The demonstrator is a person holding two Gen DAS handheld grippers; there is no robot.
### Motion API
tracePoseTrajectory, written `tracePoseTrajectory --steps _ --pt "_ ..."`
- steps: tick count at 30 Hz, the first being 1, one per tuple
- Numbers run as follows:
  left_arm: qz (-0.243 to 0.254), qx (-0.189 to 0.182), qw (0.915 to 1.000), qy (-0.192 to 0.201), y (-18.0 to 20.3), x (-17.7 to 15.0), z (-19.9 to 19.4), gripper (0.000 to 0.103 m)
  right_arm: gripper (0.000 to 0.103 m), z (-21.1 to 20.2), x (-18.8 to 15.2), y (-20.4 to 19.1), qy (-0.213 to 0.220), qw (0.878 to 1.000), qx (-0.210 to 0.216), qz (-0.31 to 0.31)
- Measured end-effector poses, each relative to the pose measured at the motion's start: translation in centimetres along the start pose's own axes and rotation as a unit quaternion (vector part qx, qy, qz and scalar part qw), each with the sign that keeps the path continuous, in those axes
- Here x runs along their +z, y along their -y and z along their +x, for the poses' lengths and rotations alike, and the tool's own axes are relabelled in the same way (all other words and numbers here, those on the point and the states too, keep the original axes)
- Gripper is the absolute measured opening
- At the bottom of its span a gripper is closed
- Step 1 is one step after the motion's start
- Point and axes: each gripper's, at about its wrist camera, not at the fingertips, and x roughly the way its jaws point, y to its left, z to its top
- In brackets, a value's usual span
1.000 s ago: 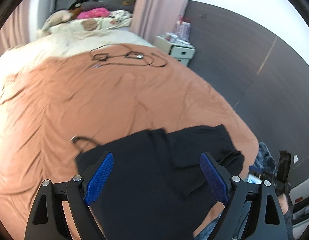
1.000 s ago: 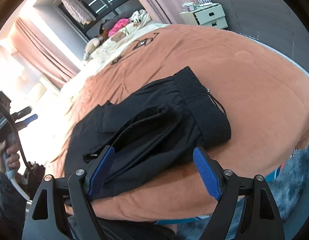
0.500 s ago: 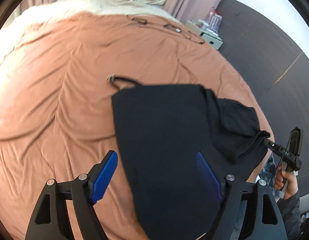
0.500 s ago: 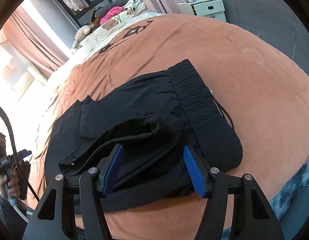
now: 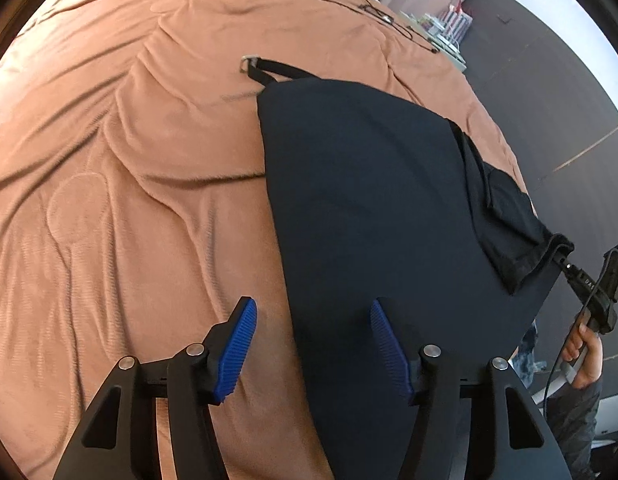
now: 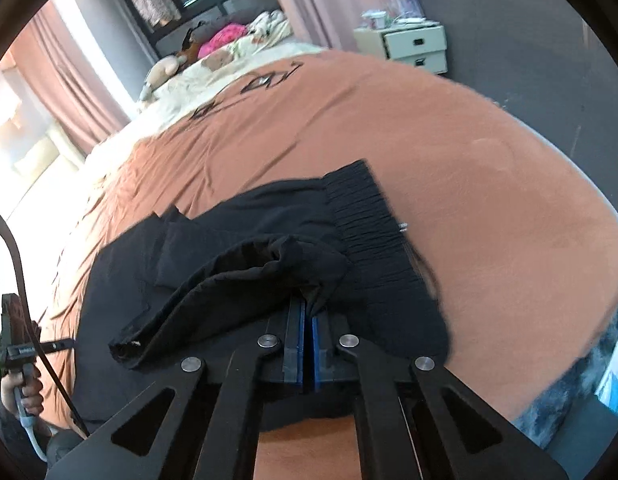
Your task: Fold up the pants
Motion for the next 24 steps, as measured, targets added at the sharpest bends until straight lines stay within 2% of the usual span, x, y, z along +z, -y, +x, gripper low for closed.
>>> tracePoseTrajectory --steps 4,6,8,11,12,16,21,22,24 --pt "0.010 -0.013 0.9997 -0.019 0.7 -0.2 1.1 0.056 0.000 -1.6 -1.3 1.5 0.011 1.000 -0.012 0.018" --pt "0.012 -0.015 0.9994 -0.030 1.0 -0.3 1.9 0.050 0.000 -1.3 -2.3 2.2 -0.001 0.999 -0.022 0.028" --pt "0.012 -0.012 0.9992 -0.036 1.1 -0.2 2.4 0.049 0.000 -0.7 -3.1 2.8 -0.019 0.999 -0.019 0.044" --pt "0.009 -0.017 0.9991 -0.036 1.2 0.0 2.5 0.049 0.016 -1.6 -3.7 2.9 -0.026 0.998 -0.013 0.054" --pt "0.009 -0.020 0.9991 -0.036 1.1 0.1 2.5 0.049 0.024 -2.2 -3.8 2.7 -0.023 0.998 -0.014 0.050" --pt "0.004 -0.019 0.9992 -0.035 0.4 0.4 2.0 0.047 0.050 -5.2 -3.7 2.0 0.004 1.000 -0.016 0.024" --pt "0.010 -0.008 0.9997 -0.023 -0.6 0.9 0.1 0.047 0.056 -7.9 -2.7 1.0 0.046 0.999 -0.004 -0.004" --pt "0.011 -0.006 0.9997 -0.020 -0.7 1.1 -0.2 0.047 0.059 -8.2 -2.3 0.5 0.049 0.999 0.005 -0.011" --pt "0.015 0.002 0.9998 -0.015 -1.2 1.5 -0.9 0.047 0.060 -7.7 -1.9 -0.3 0.043 0.999 0.012 -0.028"
